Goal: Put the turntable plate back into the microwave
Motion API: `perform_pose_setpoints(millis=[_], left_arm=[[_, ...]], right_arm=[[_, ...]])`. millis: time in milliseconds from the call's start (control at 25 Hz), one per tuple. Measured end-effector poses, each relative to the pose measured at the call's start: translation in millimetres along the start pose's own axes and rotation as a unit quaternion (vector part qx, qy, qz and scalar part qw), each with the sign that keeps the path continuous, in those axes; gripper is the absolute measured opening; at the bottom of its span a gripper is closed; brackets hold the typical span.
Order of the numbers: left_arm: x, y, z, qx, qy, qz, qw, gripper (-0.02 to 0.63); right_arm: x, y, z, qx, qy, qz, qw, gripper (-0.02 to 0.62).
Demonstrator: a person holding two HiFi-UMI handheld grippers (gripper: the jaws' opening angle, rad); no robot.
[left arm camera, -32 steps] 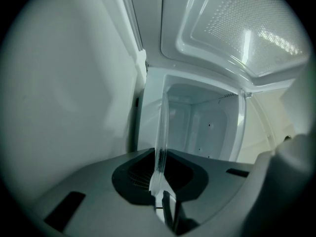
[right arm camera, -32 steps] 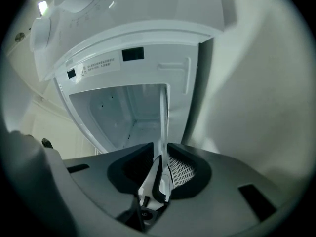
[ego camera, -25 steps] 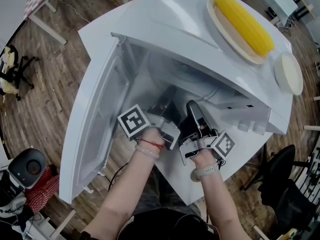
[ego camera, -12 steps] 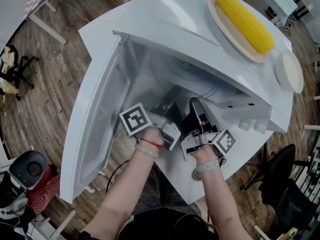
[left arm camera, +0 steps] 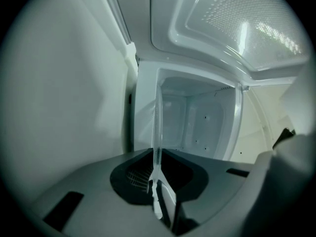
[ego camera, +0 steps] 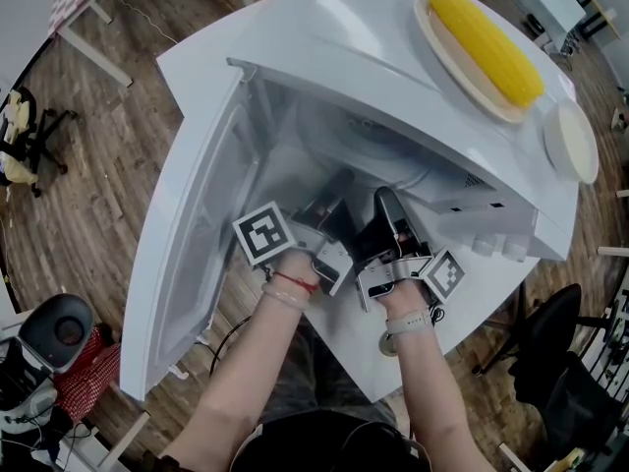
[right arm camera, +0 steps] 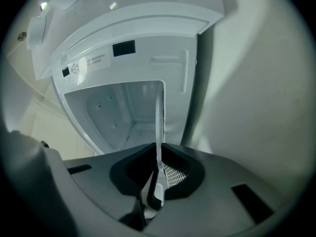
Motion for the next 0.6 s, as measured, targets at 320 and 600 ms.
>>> perform_pose_setpoints(millis=[320, 600], left_arm=[[-1, -2, 0, -0.004, 0.011, 0.008, 0.9999, 0.037], [-4, -1, 0, 0.000, 0.019, 0.007, 0.9998, 0.037]], right_arm=[[7, 3, -5, 0.003, -0.007, -0.004, 1.000, 0.048], [12, 1, -4, 0.001, -0.017, -0.008, 1.000, 0.048]])
Point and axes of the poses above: the fingertips, and each gripper's own axes: z backward along the fingers, y to its left, x out of its top, the point moved 1 cm from there along z, backward along the fingers, and after that the axes turned 1 degree about -y, right-handed, at the moved point
